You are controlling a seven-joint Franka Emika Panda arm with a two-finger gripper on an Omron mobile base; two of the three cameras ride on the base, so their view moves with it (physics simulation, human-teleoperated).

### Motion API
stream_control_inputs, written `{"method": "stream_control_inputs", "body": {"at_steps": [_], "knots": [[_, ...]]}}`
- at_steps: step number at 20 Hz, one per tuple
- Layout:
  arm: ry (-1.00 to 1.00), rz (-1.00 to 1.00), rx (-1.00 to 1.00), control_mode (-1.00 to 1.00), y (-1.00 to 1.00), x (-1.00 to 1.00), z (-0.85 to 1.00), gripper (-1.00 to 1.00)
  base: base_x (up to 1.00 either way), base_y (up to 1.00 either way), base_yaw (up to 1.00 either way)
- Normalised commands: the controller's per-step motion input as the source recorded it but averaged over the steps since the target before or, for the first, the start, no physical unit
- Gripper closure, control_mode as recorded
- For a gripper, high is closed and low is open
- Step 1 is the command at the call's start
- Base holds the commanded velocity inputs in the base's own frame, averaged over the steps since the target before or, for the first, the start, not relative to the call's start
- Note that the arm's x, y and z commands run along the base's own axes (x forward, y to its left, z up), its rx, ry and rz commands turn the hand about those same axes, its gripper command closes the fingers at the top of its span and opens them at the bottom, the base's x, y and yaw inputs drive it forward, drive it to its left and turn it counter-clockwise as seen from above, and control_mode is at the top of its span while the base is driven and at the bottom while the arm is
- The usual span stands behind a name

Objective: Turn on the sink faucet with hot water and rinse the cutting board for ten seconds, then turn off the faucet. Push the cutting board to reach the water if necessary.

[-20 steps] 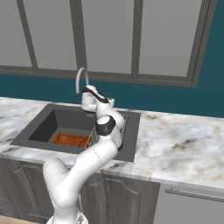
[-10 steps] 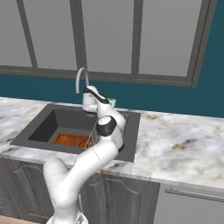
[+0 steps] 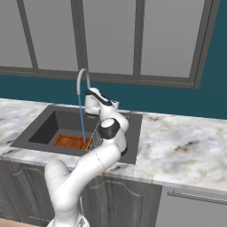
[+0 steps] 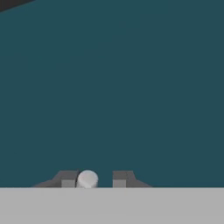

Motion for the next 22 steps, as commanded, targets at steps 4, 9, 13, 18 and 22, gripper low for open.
{"method": "stream_control_inputs", "body": {"at_steps": [4, 9, 13, 18, 22], "knots": [[0.02, 0.03, 0.02, -1.0, -0.58, -0.04, 0.0, 1.0, 0.0, 0.0, 0.0], [0.05, 0.02, 0.03, -1.0, -0.52, -0.08, 0.0, 1.0, 0.0, 0.0, 0.0], [0.04, 0.01, 0.03, -1.0, -0.5, -0.08, 0.0, 1.0, 0.0, 0.0, 0.0], [0.03, 0.0, 0.03, -1.0, -0.47, -0.12, 0.0, 1.0, 0.0, 0.0, 0.0], [0.06, 0.0, 0.01, -1.0, -0.42, -0.23, 0.0, 1.0, 0.0, 0.0, 0.0]]}}
